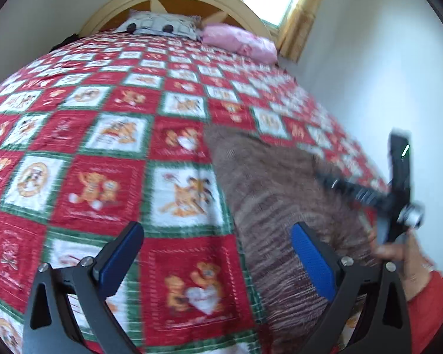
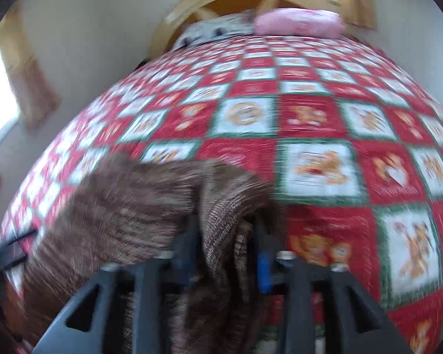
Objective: Fold small clothes
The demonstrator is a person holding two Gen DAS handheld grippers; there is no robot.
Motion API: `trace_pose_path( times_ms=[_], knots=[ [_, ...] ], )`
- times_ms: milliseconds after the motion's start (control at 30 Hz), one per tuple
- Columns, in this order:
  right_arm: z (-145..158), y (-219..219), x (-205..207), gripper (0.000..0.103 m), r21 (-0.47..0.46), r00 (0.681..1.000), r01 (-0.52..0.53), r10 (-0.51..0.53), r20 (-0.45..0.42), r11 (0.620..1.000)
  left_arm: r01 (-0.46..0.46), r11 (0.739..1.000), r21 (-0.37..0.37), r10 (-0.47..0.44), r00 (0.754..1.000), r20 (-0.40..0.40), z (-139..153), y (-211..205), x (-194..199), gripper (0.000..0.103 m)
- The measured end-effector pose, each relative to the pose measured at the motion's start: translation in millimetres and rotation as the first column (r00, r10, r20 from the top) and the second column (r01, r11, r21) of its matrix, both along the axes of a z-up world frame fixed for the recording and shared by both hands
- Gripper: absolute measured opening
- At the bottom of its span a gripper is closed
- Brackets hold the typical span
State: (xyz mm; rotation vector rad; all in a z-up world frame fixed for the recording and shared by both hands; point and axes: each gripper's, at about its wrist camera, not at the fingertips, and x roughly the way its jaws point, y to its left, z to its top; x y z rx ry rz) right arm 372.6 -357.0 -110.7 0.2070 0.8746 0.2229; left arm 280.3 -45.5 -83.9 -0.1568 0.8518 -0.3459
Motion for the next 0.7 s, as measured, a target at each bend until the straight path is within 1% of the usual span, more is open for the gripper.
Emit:
trace_pose_path(
  times_ms=[33,67,100,167,200,233,267,300,367,467,500,567,600,633,667,700],
  knots=[
    [7,-11,-6,0.054,0.012,0.998,0.063,-0.063,0.004,0.998,0.000,1.000,0.018,0.000,1.000,-0.007,-4,-4,-1,0.102],
    [14,-20,-13,0.054,0.034,0.995,0.103,-0.103,0.009,0.994,0.006,1.000,0.029,-0.006,1.000,-0.023,-11,-7,-4,0.102],
    [23,-30,-25,0.054,0.079,0.991,0.129,-0.130,0.011,0.989,0.009,0.999,0.033,-0.008,0.999,-0.034,-16,-8,-6,0.102],
    [38,-45,-57,0.055,0.241,0.993,0.105,-0.114,0.023,0.965,-0.001,0.999,0.036,0.003,0.999,-0.051,-26,-1,-11,0.102],
    [43,-48,-75,0.055,0.312,0.995,0.081,-0.094,0.024,0.946,-0.004,1.000,0.018,0.005,0.999,-0.052,-28,3,-12,0.102],
    [46,-46,-93,0.055,0.350,0.997,0.067,-0.077,0.015,0.934,-0.008,1.000,-0.012,0.007,0.999,-0.051,-26,9,-13,0.102],
    [46,-43,-108,0.055,0.357,0.998,0.060,-0.066,0.005,0.932,-0.009,1.000,-0.018,0.008,0.998,-0.055,-25,8,-14,0.102],
    [45,-36,-123,0.055,0.345,0.998,0.054,-0.056,-0.004,0.937,-0.006,1.000,-0.015,0.006,0.998,-0.057,-26,9,-15,0.102],
    [38,-17,-149,0.055,0.299,0.999,0.048,-0.045,-0.017,0.953,-0.004,1.000,0.001,0.004,0.999,-0.045,-26,7,-20,0.102],
    [20,6,-166,0.055,0.238,0.998,0.047,-0.037,-0.047,0.970,-0.004,1.000,0.005,0.004,0.999,-0.038,-26,7,-28,0.102],
    [14,10,-167,0.055,0.233,0.998,0.047,-0.035,-0.055,0.971,-0.005,1.000,0.000,0.005,0.999,-0.038,-26,7,-29,0.102],
    [2,15,-170,0.055,0.253,0.998,0.043,-0.028,-0.063,0.966,-0.004,1.000,-0.009,0.004,0.999,-0.036,-26,9,-32,0.102],
    [0,17,-171,0.055,0.242,0.998,0.047,-0.034,-0.055,0.969,-0.002,1.000,-0.012,0.002,0.999,-0.034,-27,9,-33,0.102],
    [1,18,-172,0.047,0.229,0.998,0.048,-0.037,-0.051,0.972,0.000,1.000,-0.016,-0.001,0.999,-0.032,-27,10,-35,0.102],
    [1,22,-171,0.037,0.214,0.998,0.047,-0.036,-0.053,0.976,0.003,1.000,-0.022,-0.003,1.000,-0.031,-27,12,-37,0.102],
    [1,25,-169,0.012,0.199,0.997,0.040,-0.027,-0.066,0.979,0.003,0.999,-0.032,-0.004,1.000,-0.030,-27,13,-37,0.102]
  ],
)
